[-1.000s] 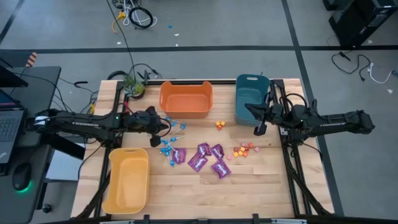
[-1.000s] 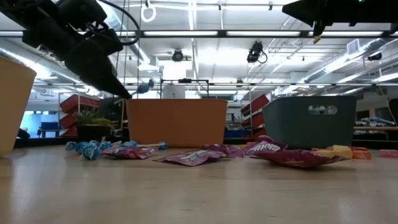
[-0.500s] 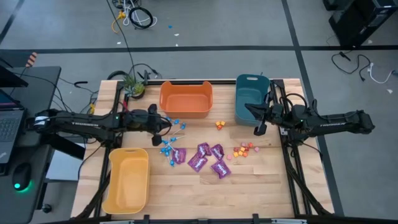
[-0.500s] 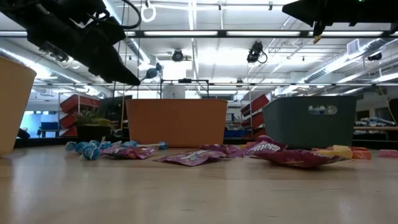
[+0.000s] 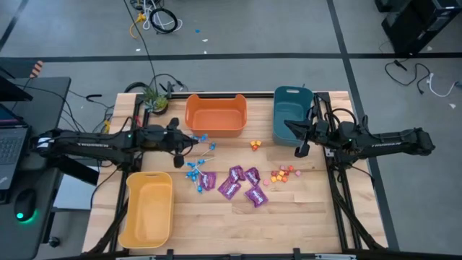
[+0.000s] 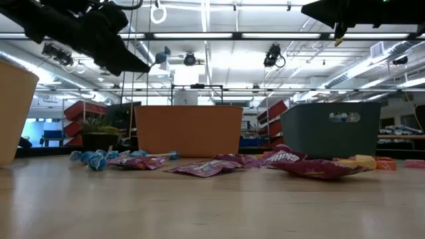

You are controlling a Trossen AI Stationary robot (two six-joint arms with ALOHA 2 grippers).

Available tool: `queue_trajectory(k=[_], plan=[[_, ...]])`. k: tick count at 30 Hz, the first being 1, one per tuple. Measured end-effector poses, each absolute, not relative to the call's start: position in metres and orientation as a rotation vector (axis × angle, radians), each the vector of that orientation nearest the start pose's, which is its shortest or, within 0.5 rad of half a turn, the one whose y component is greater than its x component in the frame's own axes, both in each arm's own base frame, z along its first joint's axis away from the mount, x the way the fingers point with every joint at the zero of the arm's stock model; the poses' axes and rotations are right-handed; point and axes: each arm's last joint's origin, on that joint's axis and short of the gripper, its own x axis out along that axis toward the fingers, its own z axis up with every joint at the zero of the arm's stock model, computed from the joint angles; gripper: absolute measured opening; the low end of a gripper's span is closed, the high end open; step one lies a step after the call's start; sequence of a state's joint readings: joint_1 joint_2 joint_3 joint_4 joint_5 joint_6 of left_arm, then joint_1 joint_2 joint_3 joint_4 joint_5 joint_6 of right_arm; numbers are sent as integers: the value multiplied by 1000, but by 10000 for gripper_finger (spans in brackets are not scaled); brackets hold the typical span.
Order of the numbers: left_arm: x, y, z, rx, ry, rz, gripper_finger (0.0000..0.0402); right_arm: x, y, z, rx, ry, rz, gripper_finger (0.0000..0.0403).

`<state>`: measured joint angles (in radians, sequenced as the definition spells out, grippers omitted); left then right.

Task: Sort candy
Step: Put the blue candy into the orange bin

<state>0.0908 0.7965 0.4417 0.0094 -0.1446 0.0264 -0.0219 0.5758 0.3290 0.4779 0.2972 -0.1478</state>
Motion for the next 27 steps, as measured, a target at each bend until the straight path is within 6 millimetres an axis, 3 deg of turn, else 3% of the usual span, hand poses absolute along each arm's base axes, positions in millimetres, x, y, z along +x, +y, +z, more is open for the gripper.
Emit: queue_trajectory(k=[8,27], plan=[[180,26,251,116,316,416,0,143,-12,267,-99,-208,-332,0],[184,50,239,-15,349,701,0,144,-12,267,-99,-206,-332,0]])
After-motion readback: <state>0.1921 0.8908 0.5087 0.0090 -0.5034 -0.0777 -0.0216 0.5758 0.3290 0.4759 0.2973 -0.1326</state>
